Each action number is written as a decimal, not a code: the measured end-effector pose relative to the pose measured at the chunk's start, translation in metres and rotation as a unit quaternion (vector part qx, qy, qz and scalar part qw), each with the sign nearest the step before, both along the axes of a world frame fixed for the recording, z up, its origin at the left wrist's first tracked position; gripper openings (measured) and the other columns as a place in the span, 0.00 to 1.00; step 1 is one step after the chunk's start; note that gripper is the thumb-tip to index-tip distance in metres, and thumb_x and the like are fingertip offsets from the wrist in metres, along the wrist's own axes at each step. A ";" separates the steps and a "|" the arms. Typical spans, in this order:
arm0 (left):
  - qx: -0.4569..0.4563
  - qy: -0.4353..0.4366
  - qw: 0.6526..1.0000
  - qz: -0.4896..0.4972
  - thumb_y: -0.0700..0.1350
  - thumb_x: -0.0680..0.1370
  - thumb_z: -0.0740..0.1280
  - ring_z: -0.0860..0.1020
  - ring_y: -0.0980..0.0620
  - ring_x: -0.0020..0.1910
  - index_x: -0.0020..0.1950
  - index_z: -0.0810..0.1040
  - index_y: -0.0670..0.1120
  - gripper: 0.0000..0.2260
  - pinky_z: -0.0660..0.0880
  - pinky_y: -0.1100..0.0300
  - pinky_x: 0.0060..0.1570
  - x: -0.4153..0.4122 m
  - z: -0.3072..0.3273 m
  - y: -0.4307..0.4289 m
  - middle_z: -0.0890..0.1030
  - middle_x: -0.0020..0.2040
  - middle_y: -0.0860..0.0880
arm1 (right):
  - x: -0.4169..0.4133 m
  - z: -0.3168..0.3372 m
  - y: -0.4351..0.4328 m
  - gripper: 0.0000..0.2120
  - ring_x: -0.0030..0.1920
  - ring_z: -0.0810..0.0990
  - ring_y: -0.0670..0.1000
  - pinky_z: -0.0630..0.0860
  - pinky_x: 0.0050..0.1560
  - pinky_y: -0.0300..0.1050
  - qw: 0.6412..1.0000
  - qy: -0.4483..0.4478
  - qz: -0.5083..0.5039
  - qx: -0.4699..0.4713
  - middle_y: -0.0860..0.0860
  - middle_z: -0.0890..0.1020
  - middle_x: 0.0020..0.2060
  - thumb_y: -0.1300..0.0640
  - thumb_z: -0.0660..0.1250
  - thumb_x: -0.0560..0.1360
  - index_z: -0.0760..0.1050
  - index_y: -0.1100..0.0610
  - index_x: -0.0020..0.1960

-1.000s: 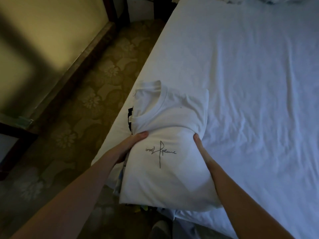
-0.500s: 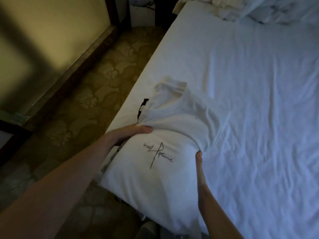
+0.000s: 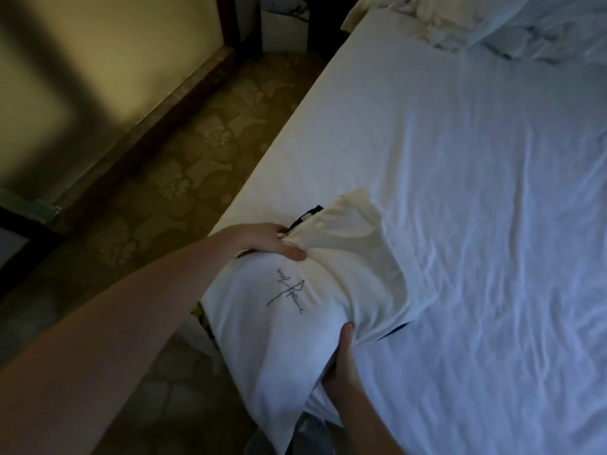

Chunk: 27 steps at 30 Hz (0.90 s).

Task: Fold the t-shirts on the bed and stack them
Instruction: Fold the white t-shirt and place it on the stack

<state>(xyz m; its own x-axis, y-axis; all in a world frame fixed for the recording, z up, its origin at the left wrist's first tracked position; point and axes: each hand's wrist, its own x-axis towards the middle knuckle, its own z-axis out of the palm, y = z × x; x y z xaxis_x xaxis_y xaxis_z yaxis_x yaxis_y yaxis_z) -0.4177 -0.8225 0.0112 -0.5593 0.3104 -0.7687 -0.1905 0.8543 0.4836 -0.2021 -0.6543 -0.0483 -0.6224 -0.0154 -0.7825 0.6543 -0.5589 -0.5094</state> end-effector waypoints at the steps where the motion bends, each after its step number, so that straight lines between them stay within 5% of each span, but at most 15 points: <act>1: -0.015 0.011 1.000 0.010 0.71 0.61 0.72 0.72 0.46 0.65 0.75 0.61 0.48 0.50 0.69 0.54 0.62 0.005 0.008 0.000 0.69 0.71 0.49 | 0.000 0.004 0.000 0.41 0.59 0.77 0.55 0.74 0.60 0.52 1.000 -0.014 -0.010 -0.014 0.52 0.80 0.58 0.29 0.68 0.60 0.71 0.54 0.63; 4: -0.066 0.098 0.993 0.024 0.70 0.64 0.69 0.70 0.44 0.67 0.74 0.61 0.45 0.47 0.66 0.52 0.62 0.030 0.029 0.006 0.69 0.71 0.45 | 0.002 0.022 0.001 0.47 0.56 0.77 0.57 0.75 0.57 0.55 0.996 -0.065 0.002 0.056 0.49 0.80 0.54 0.31 0.74 0.56 0.65 0.54 0.66; 7: -0.109 0.288 0.951 0.023 0.64 0.73 0.65 0.74 0.46 0.61 0.63 0.71 0.45 0.29 0.62 0.51 0.62 0.067 0.044 0.012 0.77 0.60 0.46 | 0.003 0.046 0.008 0.59 0.71 0.63 0.61 0.64 0.68 0.62 0.977 -0.150 -0.029 0.151 0.57 0.59 0.74 0.40 0.75 0.62 0.37 0.53 0.76; 9: -0.085 0.347 0.932 0.066 0.60 0.73 0.63 0.73 0.45 0.59 0.56 0.72 0.45 0.21 0.60 0.50 0.63 0.096 0.052 0.010 0.76 0.54 0.48 | -0.004 0.073 0.015 0.59 0.73 0.58 0.59 0.59 0.70 0.56 0.954 -0.165 -0.106 0.227 0.58 0.51 0.75 0.47 0.76 0.65 0.35 0.56 0.76; 10: -0.059 0.356 0.926 0.112 0.59 0.70 0.62 0.72 0.45 0.61 0.55 0.71 0.45 0.22 0.60 0.48 0.65 0.112 0.055 0.007 0.75 0.54 0.48 | 0.001 0.075 0.031 0.55 0.72 0.61 0.55 0.59 0.71 0.50 0.924 -0.114 -0.147 0.334 0.57 0.56 0.74 0.48 0.75 0.67 0.38 0.56 0.76; 11: -0.037 0.356 0.918 0.169 0.59 0.67 0.62 0.70 0.45 0.64 0.57 0.71 0.45 0.25 0.59 0.47 0.66 0.126 0.058 0.002 0.73 0.58 0.48 | -0.002 0.079 0.046 0.48 0.67 0.69 0.50 0.62 0.69 0.41 0.845 -0.074 -0.178 0.498 0.54 0.66 0.70 0.44 0.72 0.70 0.45 0.55 0.76; 12: -0.026 0.350 0.907 0.231 0.61 0.65 0.64 0.65 0.44 0.68 0.62 0.69 0.46 0.31 0.58 0.45 0.68 0.143 0.060 -0.004 0.70 0.65 0.46 | -0.014 0.088 0.057 0.40 0.61 0.74 0.46 0.65 0.65 0.35 0.803 -0.043 -0.141 0.578 0.50 0.73 0.64 0.38 0.65 0.72 0.52 0.54 0.75; 13: -0.031 0.335 0.897 0.289 0.64 0.63 0.66 0.60 0.44 0.72 0.67 0.66 0.46 0.38 0.56 0.44 0.70 0.158 0.059 -0.010 0.64 0.71 0.45 | -0.019 0.101 0.057 0.41 0.62 0.74 0.47 0.66 0.65 0.37 0.765 -0.117 0.007 0.633 0.51 0.74 0.64 0.33 0.63 0.70 0.55 0.55 0.74; 16: -0.028 0.190 0.867 0.459 0.66 0.54 0.75 0.53 0.41 0.74 0.76 0.49 0.47 0.59 0.57 0.41 0.71 0.194 0.045 -0.023 0.52 0.76 0.44 | -0.049 0.115 0.050 0.61 0.76 0.46 0.55 0.44 0.73 0.56 0.799 -0.011 0.161 0.579 0.56 0.48 0.76 0.31 0.68 0.58 0.41 0.57 0.76; 19: 0.054 -0.007 0.809 0.585 0.65 0.47 0.79 0.56 0.38 0.74 0.77 0.38 0.50 0.70 0.59 0.39 0.71 0.199 0.023 -0.029 0.53 0.76 0.44 | -0.095 0.107 0.075 0.62 0.76 0.39 0.55 0.37 0.72 0.57 0.770 0.023 0.255 0.585 0.55 0.43 0.76 0.30 0.69 0.56 0.39 0.53 0.77; 22: 0.140 -0.093 0.753 0.636 0.65 0.47 0.80 0.64 0.37 0.70 0.78 0.44 0.50 0.69 0.63 0.39 0.68 0.189 0.004 -0.031 0.62 0.74 0.42 | -0.130 0.092 0.108 0.69 0.76 0.47 0.58 0.44 0.74 0.59 0.795 0.006 0.376 0.476 0.54 0.49 0.76 0.27 0.71 0.50 0.36 0.50 0.76; 25: 0.175 -0.109 0.750 0.629 0.66 0.48 0.79 0.65 0.37 0.69 0.78 0.47 0.51 0.66 0.64 0.39 0.68 0.184 -0.011 -0.035 0.63 0.73 0.42 | -0.141 0.076 0.131 0.74 0.69 0.67 0.57 0.66 0.66 0.54 0.865 -0.017 0.398 0.305 0.52 0.62 0.72 0.27 0.74 0.42 0.36 0.46 0.76; 27: 0.189 -0.110 0.751 0.623 0.62 0.56 0.77 0.65 0.38 0.70 0.78 0.47 0.50 0.59 0.64 0.40 0.68 0.183 -0.011 -0.037 0.63 0.74 0.41 | -0.140 0.062 0.134 0.72 0.63 0.72 0.54 0.71 0.61 0.51 0.885 -0.013 0.401 0.237 0.51 0.68 0.69 0.29 0.76 0.42 0.44 0.48 0.77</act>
